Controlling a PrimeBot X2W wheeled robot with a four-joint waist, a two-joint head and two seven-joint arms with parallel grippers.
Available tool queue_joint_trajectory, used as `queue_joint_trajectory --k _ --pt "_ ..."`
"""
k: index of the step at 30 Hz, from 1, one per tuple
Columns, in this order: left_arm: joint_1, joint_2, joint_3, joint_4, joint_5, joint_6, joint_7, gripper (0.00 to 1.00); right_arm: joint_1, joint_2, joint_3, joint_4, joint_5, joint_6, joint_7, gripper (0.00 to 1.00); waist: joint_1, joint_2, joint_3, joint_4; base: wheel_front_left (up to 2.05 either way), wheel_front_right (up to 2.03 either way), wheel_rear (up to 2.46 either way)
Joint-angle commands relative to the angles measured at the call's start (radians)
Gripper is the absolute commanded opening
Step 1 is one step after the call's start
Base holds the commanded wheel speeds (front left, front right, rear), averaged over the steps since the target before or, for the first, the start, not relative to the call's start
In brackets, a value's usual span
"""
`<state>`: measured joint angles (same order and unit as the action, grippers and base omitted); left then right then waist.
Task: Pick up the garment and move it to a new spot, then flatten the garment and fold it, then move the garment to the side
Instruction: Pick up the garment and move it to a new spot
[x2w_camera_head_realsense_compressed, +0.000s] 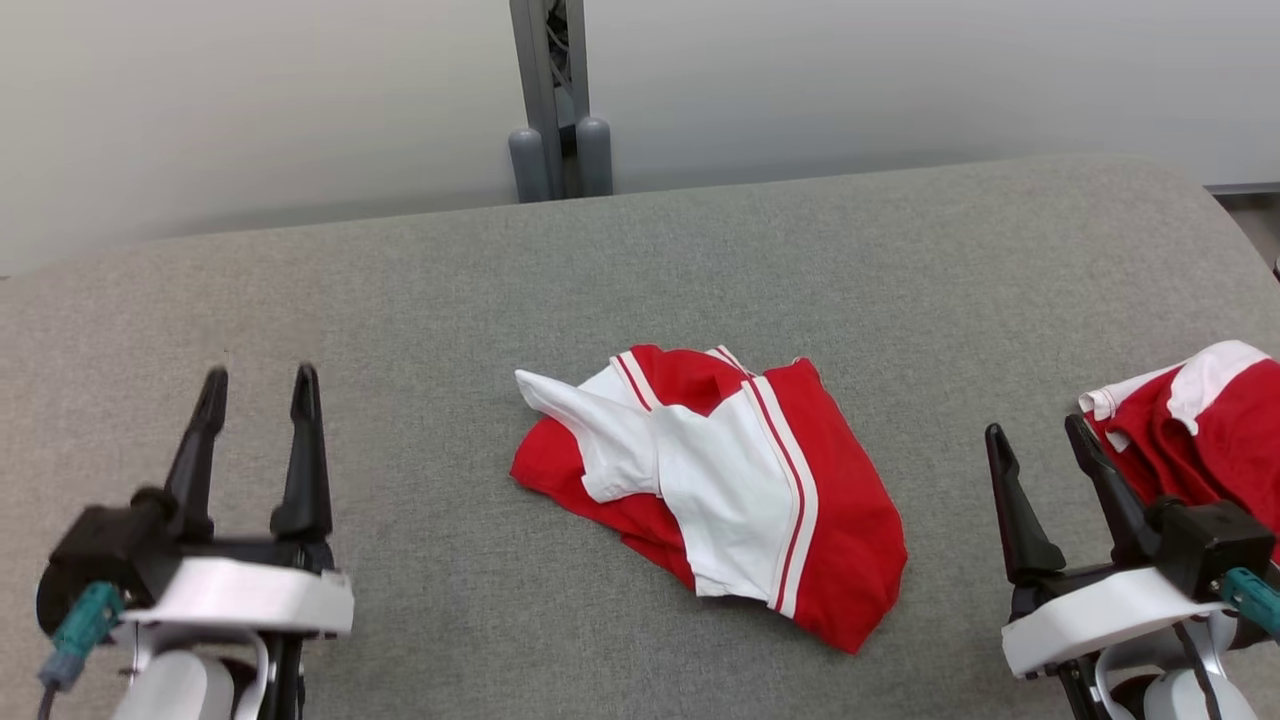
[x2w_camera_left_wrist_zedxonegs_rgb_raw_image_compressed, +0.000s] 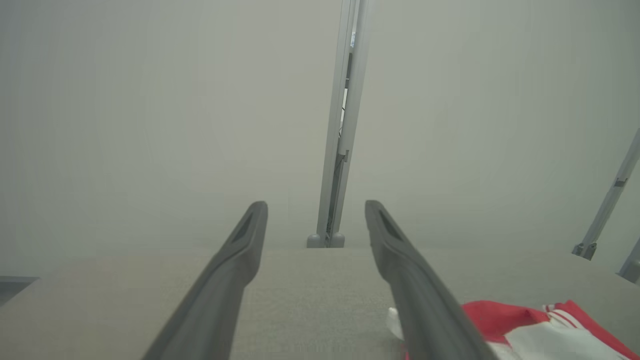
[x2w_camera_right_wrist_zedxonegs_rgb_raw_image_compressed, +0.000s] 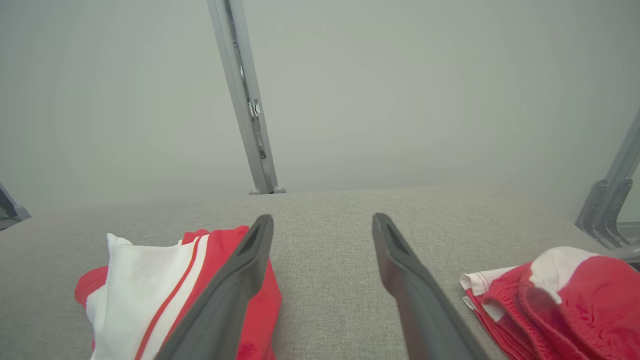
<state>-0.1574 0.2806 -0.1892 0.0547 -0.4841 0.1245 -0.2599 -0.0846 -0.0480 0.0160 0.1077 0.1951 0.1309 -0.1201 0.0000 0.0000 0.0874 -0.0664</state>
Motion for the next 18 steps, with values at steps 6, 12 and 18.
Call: queue_joint_trajectory --k 6,12,18 --pt "0.113 0.014 0.004 0.004 0.021 0.046 0.01 1.0 0.04 -0.005 0.0 -0.02 -0.03 0.0 0.029 1.0 0.0 0.0 -0.044 0.009 0.0 0.0 0.0" --pt "0.179 0.021 0.01 -0.015 0.014 0.067 0.02 1.0 0.074 -0.005 -0.005 -0.036 -0.034 0.0 0.044 1.0 0.0 0.0 -0.066 0.015 0.0 0.0 0.0" --pt "0.221 0.024 0.013 -0.022 0.011 0.077 0.017 1.0 0.095 -0.005 -0.008 -0.048 -0.039 0.0 0.057 1.0 0.0 0.0 -0.079 0.021 0.0 0.0 0.0"
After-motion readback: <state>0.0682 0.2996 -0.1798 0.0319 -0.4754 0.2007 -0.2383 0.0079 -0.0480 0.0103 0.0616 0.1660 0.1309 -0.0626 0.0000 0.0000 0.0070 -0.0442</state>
